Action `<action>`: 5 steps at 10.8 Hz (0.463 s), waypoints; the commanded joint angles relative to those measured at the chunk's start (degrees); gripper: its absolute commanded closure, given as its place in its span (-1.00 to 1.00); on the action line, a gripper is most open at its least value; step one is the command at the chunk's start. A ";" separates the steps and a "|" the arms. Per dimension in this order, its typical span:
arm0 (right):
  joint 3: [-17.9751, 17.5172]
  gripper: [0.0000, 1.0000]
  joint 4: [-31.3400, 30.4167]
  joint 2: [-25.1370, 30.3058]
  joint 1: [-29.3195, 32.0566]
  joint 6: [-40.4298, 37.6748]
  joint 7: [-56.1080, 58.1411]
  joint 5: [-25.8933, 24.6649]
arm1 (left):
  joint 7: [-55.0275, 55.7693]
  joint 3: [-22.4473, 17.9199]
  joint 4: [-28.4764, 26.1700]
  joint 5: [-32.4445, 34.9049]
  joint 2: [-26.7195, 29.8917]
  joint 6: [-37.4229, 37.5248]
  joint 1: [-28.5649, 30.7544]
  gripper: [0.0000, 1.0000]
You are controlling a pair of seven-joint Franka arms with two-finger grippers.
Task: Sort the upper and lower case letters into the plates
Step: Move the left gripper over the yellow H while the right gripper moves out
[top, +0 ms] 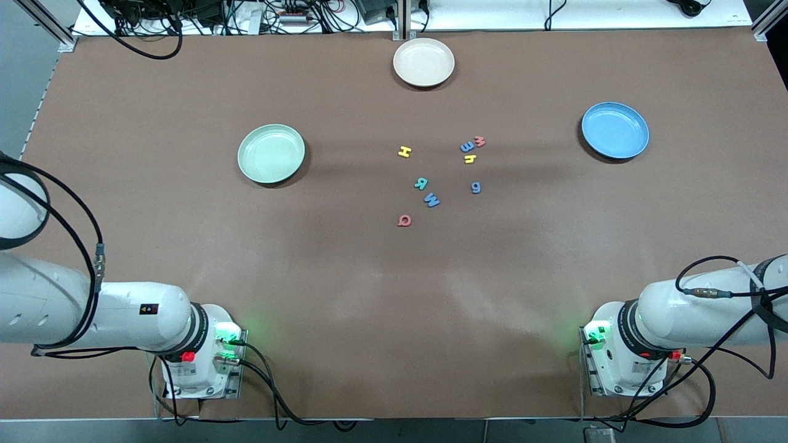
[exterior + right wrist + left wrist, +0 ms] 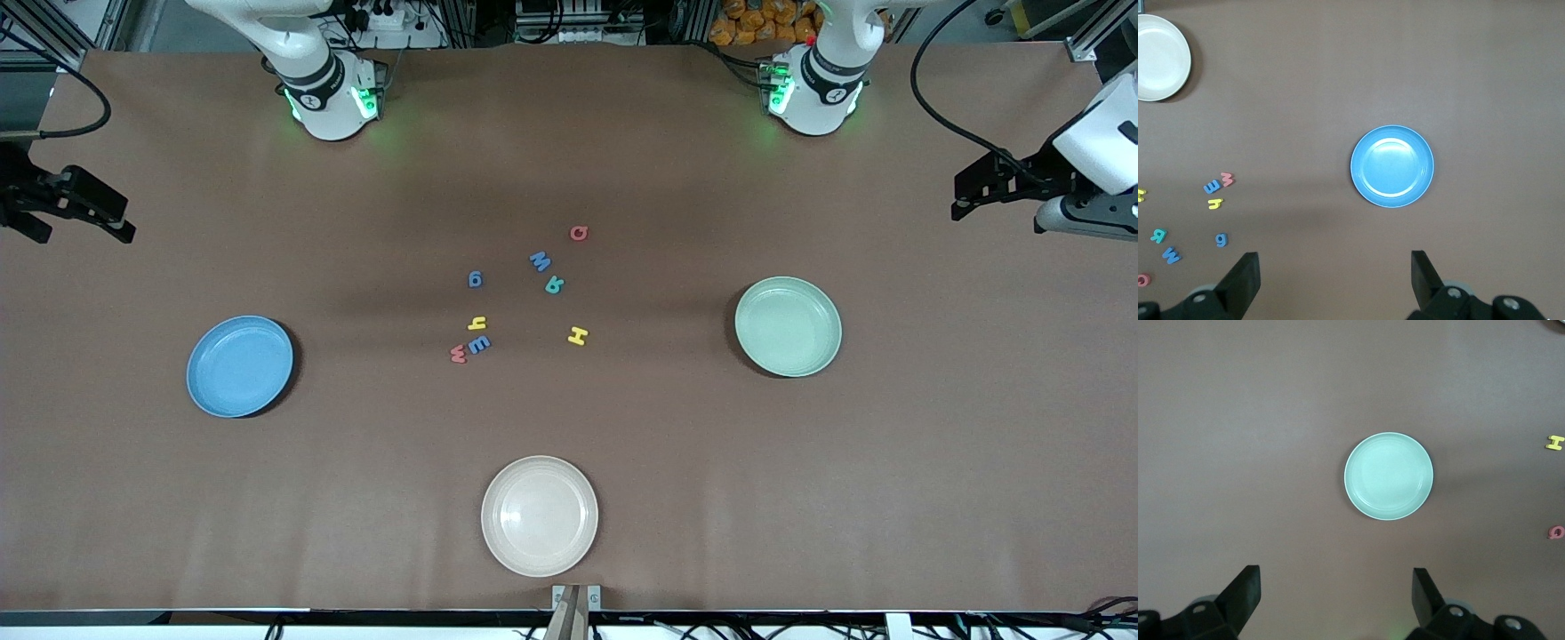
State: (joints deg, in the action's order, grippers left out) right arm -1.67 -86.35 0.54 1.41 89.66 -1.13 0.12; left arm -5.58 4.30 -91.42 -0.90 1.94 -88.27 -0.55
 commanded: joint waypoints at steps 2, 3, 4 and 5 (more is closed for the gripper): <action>0.18 -1.00 0.05 0.17 -0.36 -0.36 -0.89 1.02 | 0.05 -0.61 0.80 1.16 0.25 1.08 -0.76 -1.00; 0.18 -1.00 0.05 0.17 -0.36 -0.37 -0.89 1.02 | -0.13 -0.61 0.72 0.99 0.34 1.08 -0.68 -1.00; 0.18 -1.00 0.05 0.17 -0.36 -0.37 -0.89 1.02 | 0.13 -0.44 0.37 1.07 -0.36 1.08 -0.76 -1.00; 0.18 -1.00 0.05 0.08 -0.36 -0.37 -0.89 1.02 | 0.13 0.09 0.45 1.25 -0.88 1.08 -1.02 -1.00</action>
State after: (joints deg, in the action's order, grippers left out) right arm -1.67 -86.37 0.54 1.39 89.59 -1.13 0.12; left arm -5.58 4.33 -91.53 -0.89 1.75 -88.14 -0.63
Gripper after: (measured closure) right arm 0.000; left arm 0.000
